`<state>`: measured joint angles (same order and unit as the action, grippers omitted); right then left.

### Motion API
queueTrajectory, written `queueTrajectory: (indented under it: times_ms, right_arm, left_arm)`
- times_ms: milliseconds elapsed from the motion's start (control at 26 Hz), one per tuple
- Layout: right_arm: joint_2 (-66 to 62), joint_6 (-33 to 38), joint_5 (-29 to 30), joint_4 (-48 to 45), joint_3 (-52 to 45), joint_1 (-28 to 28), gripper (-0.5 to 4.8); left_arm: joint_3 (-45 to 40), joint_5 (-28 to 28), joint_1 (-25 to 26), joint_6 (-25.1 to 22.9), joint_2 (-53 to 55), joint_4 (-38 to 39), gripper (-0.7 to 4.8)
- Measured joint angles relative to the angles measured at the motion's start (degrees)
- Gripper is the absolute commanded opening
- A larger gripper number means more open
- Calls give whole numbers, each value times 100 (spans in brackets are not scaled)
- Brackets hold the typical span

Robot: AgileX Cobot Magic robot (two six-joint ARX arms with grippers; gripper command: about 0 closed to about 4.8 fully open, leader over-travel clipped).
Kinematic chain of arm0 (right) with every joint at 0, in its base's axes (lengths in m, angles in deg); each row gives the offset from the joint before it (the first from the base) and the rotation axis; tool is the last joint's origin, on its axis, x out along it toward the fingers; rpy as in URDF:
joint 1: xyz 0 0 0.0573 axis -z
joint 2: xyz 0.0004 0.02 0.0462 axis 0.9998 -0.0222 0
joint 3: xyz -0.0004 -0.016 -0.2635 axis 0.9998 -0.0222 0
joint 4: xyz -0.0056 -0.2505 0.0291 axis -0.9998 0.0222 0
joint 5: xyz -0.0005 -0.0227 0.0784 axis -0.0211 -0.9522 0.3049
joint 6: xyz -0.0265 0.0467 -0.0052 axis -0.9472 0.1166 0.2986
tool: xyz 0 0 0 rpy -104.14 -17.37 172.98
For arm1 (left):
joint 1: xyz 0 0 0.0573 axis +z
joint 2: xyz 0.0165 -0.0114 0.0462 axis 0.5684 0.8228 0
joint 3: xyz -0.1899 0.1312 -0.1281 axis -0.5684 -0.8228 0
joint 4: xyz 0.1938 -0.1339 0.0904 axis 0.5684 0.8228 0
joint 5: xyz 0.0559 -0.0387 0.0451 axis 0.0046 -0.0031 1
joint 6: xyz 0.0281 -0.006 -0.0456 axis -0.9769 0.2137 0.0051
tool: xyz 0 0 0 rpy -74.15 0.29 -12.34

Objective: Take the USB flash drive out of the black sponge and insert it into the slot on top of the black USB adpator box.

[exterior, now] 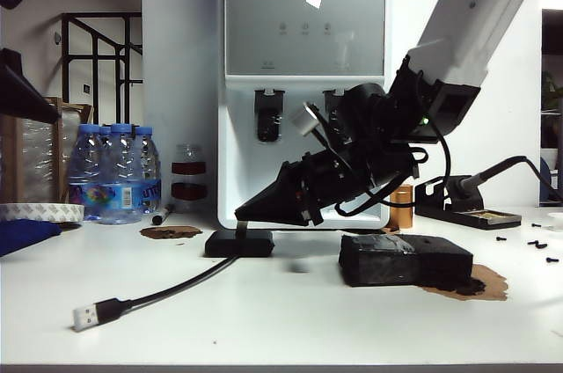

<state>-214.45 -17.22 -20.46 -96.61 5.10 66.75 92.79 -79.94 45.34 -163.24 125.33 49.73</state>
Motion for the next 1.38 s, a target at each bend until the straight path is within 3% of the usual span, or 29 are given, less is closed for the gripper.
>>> queueTrajectory:
  times_ms: [962, 1154, 1385]
  right_arm:
    - [-334, 229, 168, 605, 599, -76, -4]
    - [-328, 227, 125, 732, 619, -76, -4]
    - [-313, 227, 63, 822, 625, -76, -4]
  left_arm:
    - [0, 17, -85, 0, 0, -20, -4]
    - [0, 599, -304, 4, 0, -131, -4]
    - [0, 610, -306, 562, 0, -118, -4]
